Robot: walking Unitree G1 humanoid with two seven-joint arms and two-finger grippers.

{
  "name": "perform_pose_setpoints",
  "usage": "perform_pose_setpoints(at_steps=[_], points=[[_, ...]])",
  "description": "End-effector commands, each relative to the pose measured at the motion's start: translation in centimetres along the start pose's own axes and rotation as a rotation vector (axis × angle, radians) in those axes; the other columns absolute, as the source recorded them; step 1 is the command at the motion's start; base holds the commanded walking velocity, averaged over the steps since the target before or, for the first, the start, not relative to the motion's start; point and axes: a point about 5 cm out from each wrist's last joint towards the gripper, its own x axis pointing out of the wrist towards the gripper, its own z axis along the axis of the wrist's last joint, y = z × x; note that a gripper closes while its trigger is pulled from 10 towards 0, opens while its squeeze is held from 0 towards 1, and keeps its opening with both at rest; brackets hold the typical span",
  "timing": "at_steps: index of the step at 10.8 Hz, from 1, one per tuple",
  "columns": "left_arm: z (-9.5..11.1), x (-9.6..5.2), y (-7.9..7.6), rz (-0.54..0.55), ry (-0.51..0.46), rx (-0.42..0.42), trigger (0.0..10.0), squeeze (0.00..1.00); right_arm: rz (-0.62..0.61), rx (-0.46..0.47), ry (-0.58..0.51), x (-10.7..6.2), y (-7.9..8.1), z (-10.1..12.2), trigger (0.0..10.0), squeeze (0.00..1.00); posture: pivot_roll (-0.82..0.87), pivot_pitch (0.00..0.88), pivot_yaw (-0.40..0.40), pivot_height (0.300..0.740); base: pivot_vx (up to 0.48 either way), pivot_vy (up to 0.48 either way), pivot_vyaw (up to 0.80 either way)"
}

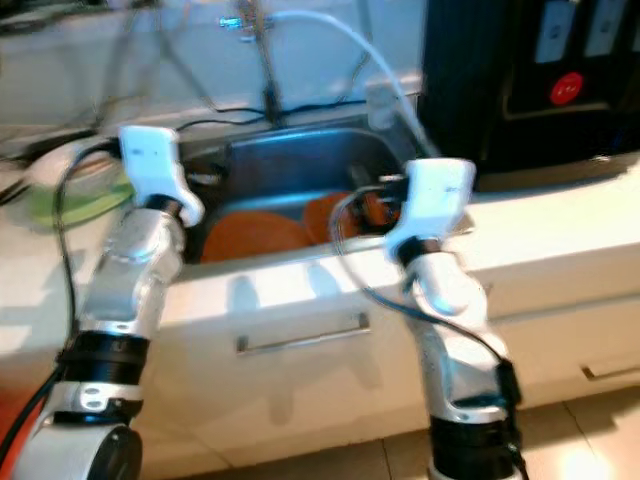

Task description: Kitchen organization

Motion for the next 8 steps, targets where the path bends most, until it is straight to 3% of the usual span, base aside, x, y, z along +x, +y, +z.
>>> perform_pose_setpoints(at_steps=[1,2,5,8], points=[[-0.23,-0.03,-0.24,-0.003,0.008,0.002,10.0,0.43,-0.007,-0.001,-0.001,0.05,-0.17,0.17,10.0,0.0,-0.06,0.0,0.129,0.74,0.0,0.0,0.0],[-0.31,-0.08,-0.39,-0.008,0.008,-0.004,10.0,0.4,-0.006,-0.003,-0.003,0.06,-0.2,0.21,10.0,0.0,-0.06,0.0,0.128,0.74,0.0,0.0,0.0],[-0.34,-0.07,-0.61,-0.016,0.005,-0.01,10.0,0.32,-0.005,-0.008,-0.008,0.1,-0.22,0.29,10.0,0.0,-0.06,0.0,0.128,0.74,0.0,0.0,0.8],[-0.41,-0.01,-0.59,-0.015,0.013,-0.014,10.0,0.28,-0.011,-0.006,-0.011,0.14,-0.25,0.34,10.0,0.0,-0.06,0.0,0.13,0.74,0.0,0.0,0.13]])
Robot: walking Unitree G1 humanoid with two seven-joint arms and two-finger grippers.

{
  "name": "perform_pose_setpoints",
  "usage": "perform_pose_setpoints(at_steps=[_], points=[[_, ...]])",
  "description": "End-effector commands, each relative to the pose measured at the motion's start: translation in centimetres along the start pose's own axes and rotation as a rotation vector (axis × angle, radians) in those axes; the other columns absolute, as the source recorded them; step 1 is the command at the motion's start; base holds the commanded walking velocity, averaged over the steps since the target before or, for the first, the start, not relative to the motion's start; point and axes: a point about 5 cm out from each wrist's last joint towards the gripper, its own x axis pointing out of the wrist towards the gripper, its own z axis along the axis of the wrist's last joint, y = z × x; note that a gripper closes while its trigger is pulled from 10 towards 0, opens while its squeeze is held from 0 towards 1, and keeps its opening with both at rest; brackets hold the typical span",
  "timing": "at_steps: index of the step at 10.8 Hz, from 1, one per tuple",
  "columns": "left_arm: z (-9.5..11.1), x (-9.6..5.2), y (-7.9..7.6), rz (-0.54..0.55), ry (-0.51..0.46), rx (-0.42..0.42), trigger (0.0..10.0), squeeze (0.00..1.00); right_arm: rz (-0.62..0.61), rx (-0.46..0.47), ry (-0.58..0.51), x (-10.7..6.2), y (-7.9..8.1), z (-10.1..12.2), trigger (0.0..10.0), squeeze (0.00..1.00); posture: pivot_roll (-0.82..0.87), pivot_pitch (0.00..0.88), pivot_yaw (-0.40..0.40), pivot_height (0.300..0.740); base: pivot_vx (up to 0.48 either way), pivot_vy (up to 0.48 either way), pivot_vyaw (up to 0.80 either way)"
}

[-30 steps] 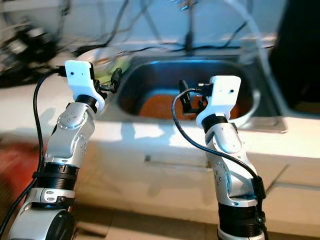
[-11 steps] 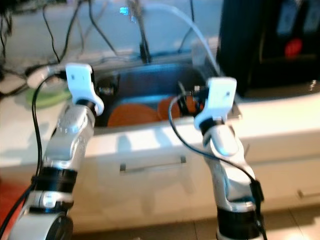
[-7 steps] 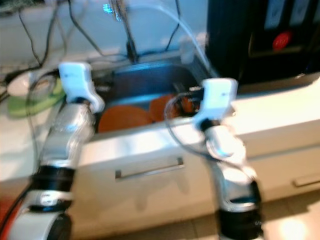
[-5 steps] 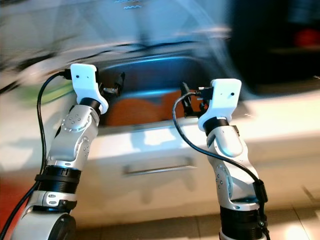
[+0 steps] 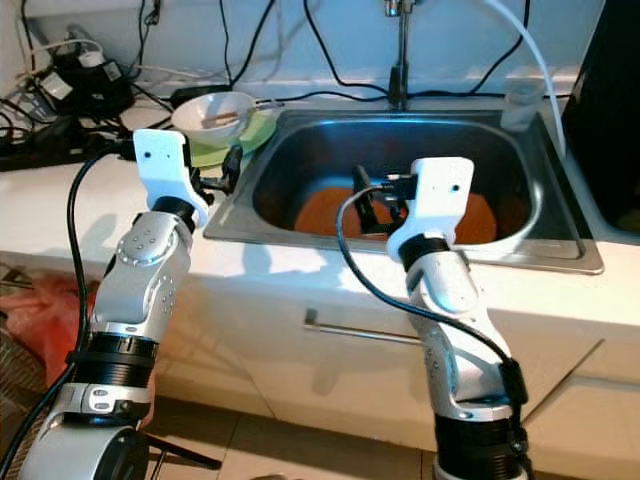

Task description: Kitchen organization

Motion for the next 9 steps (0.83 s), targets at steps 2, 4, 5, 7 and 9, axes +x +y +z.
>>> perform_pose_setpoints(at_steps=[2,4,5,7,9], points=[[0.15,0.06,0.26,0.001,-0.001,-0.011,10.0,0.3,0.001,-0.001,-0.011,0.12,0.09,0.35,10.0,0.0,-0.06,0.0,0.128,0.74,0.0,0.0,0.0],[0.11,0.03,0.24,-0.002,0.001,-0.016,10.0,0.31,0.001,-0.001,-0.012,0.13,0.1,0.36,10.0,0.0,-0.06,0.0,0.127,0.74,0.291,0.0,0.0],[0.12,0.02,0.22,-0.003,0.001,-0.017,10.0,0.33,0.001,-0.001,-0.012,0.13,0.1,0.36,10.0,0.0,-0.06,0.0,0.127,0.74,0.386,0.0,0.0],[0.1,0.02,0.16,-0.008,0.002,-0.02,10.0,0.35,0.001,-0.001,-0.012,0.13,0.1,0.36,10.0,0.0,-0.06,0.0,0.128,0.74,0.411,0.0,0.0],[0.06,0.02,0.12,-0.01,0.005,-0.021,10.0,0.34,0.0,-0.001,-0.011,0.13,0.12,0.36,10.0,0.0,-0.06,0.0,0.129,0.74,0.422,0.0,0.0]])
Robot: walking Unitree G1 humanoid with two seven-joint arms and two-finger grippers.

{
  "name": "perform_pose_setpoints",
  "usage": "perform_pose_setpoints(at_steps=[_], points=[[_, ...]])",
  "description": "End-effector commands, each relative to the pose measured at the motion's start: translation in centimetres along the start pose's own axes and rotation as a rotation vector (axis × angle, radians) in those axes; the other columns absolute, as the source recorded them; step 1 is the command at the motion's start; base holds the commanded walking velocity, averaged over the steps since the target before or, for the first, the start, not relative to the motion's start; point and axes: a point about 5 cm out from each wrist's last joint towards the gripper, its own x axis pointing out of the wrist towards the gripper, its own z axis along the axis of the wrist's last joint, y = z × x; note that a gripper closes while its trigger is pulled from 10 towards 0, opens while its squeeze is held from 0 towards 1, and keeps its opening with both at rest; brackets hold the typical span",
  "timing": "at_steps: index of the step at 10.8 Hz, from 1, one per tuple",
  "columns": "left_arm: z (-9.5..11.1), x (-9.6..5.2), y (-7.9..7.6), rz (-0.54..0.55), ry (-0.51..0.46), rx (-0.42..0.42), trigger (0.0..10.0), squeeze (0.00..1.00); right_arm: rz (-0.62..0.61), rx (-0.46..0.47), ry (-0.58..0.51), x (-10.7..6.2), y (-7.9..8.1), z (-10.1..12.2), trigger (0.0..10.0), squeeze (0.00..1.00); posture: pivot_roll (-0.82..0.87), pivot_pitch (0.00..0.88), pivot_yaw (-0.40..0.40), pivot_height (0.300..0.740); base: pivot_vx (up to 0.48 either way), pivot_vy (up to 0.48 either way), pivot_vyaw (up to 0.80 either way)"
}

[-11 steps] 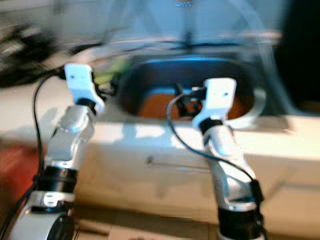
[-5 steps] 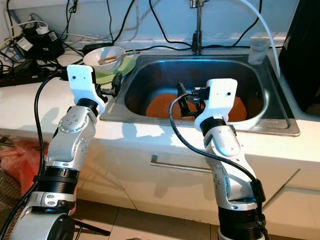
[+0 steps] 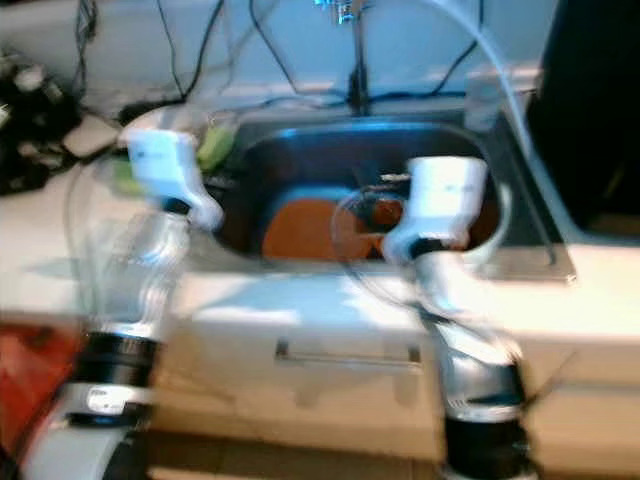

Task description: Kitchen organization

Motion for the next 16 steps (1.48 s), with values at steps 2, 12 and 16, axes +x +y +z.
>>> perform_pose_setpoints(at_steps=[2,12,16], points=[[0.2,-0.2,1.9,0.054,0.003,0.012,10.0,0.31,0.054,0.017,-0.008,0.2,1.5,0.2,10.0,0.0,-0.06,0.0,0.127,0.74,0.354,0.0,0.0],[-0.4,-0.5,2.0,0.064,0.033,0.031,10.0,0.0,0.06,0.015,0.002,0.0,1.6,0.1,10.0,0.0,-0.05,0.0,0.12,0.74,0.0,0.0,0.0],[-2.1,-0.3,3.8,0.085,0.141,0.083,10.0,1.0,0.057,0.014,0.014,-0.2,1.5,0.0,10.0,0.0,-0.06,0.0,0.122,0.74,0.0,0.0,0.0]])
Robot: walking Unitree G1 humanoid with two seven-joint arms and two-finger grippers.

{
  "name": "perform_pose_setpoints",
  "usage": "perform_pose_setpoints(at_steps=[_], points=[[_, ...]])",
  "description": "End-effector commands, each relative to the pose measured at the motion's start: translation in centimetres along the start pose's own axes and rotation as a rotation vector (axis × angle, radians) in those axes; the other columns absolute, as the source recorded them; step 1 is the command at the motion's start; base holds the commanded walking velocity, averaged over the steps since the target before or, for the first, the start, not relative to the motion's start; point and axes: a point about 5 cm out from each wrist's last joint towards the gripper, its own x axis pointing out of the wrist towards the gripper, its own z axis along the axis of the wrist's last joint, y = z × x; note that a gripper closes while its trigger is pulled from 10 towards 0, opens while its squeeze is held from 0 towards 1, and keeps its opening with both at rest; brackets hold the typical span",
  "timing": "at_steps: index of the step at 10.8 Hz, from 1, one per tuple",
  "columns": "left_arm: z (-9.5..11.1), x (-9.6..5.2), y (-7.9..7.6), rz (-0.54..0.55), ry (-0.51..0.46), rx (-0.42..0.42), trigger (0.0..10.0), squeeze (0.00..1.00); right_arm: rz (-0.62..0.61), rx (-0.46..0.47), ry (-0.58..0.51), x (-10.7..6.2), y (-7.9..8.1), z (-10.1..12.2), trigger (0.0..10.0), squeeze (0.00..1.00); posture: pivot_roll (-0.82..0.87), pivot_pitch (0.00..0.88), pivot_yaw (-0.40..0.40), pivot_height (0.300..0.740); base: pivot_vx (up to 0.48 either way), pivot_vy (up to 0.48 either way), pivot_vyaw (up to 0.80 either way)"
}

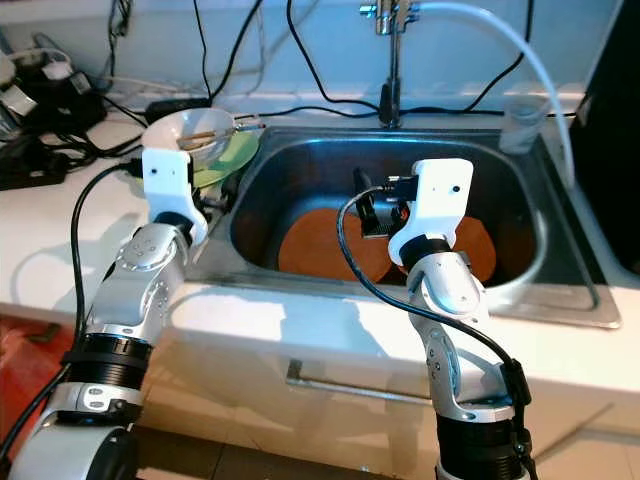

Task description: Kitchen organization

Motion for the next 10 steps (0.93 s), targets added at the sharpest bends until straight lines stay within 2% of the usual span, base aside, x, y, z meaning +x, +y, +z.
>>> perform_pose_setpoints(at_steps=[1,2,3,4,8,10], points=[[0.3,0.1,0.8,0.021,-0.006,0.025,10.0,1.0,0.012,0.003,-0.007,-0.2,0.2,0.3,10.0,0.0,-0.06,0.0,0.122,0.74,0.0,0.0,0.0],[0.1,0.1,1.0,0.007,0.008,0.041,10.0,1.0,0.011,0.002,-0.005,-0.2,0.2,0.3,10.0,0.0,-0.05,0.0,0.123,0.74,0.0,0.0,0.0],[-0.3,0.2,1.3,-0.001,0.035,0.091,10.0,1.0,0.011,0.003,-0.006,-0.1,0.3,0.3,10.0,0.0,-0.05,0.0,0.129,0.74,0.0,0.0,0.0],[-1.3,0.3,1.7,-0.024,0.111,0.191,10.0,1.0,0.008,0.007,-0.004,-0.2,0.3,0.2,10.0,0.0,-0.05,0.0,0.132,0.74,0.0,0.0,0.0],[-2.4,0.4,3.2,-0.032,0.174,0.243,10.0,1.0,0.007,0.016,0.007,-0.8,0.5,0.0,10.0,0.0,-0.05,0.0,0.129,0.74,0.0,0.0,0.0],[-3.0,0.3,4.1,-0.027,0.187,0.296,10.0,1.0,0.007,0.019,0.017,-1.2,0.6,-0.1,10.0,0.0,-0.05,0.0,0.126,0.74,0.0,0.0,0.0]])
